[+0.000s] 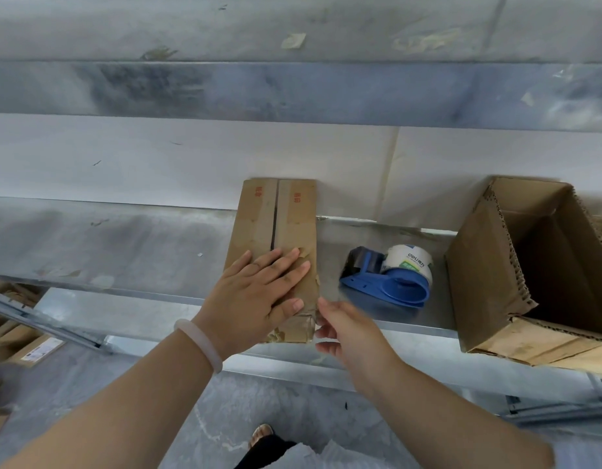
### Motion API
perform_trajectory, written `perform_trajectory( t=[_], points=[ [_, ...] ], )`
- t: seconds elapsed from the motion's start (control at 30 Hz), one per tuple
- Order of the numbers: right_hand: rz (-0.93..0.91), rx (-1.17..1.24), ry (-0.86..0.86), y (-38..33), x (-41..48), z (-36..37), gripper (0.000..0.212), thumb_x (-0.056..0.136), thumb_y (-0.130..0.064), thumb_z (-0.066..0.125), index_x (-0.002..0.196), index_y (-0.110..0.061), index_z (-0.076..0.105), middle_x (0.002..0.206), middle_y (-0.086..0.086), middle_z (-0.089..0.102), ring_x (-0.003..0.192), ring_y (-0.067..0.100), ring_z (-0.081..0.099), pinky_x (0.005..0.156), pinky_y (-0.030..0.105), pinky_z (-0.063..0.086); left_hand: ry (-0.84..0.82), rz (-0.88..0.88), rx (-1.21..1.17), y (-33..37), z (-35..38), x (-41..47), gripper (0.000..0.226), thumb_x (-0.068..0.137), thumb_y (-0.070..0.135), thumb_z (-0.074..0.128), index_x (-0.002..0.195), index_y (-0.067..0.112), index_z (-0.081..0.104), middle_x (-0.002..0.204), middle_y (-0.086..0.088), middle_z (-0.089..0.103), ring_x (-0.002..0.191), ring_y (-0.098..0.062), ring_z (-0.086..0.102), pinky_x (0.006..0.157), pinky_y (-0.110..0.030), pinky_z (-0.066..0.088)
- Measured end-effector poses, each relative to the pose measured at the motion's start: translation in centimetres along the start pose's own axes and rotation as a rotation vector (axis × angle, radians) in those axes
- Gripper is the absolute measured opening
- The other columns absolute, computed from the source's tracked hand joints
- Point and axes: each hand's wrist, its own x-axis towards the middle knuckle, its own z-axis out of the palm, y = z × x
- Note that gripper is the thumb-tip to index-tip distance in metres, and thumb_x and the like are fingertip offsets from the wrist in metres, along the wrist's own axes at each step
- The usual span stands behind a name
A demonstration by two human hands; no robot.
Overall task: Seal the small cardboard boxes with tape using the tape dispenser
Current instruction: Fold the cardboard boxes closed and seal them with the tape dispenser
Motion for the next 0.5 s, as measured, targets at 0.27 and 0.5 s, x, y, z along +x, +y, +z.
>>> perform_trajectory(
  t=[0.27, 0.5],
  points=[
    [-0.081, 0.177, -0.038, 1.8, 1.3, -0.1, 0.022, 0.096, -0.024, 0.056, 0.083, -0.007, 0.056, 0.078, 0.007, 0.063, 0.075, 0.017, 0.059, 0.078, 0.033, 0.055, -0.011, -0.001, -0.012, 0.0, 0.1, 0.0, 0.059, 0.098, 0.06, 0.013, 0.15, 0.036, 0.028, 0.157, 0.012, 0.023, 0.145, -0.012, 0.024, 0.117, -0.04, 0.017],
    [-0.188, 0.002, 0.079, 3.6, 2.2, 2.0, 0.022, 0.101, -0.038, 0.039, 0.112, -0.021, 0.047, 0.095, 0.002, 0.059, 0.078, 0.009, 0.057, 0.072, 0.026, 0.05, -0.017, 0.004, -0.025, 0.0, 0.1, 0.0, 0.06, 0.098, 0.059, 0.01, 0.151, 0.035, 0.025, 0.158, 0.012, 0.021, 0.146, -0.012, 0.021, 0.117, -0.04, 0.014]
  ],
)
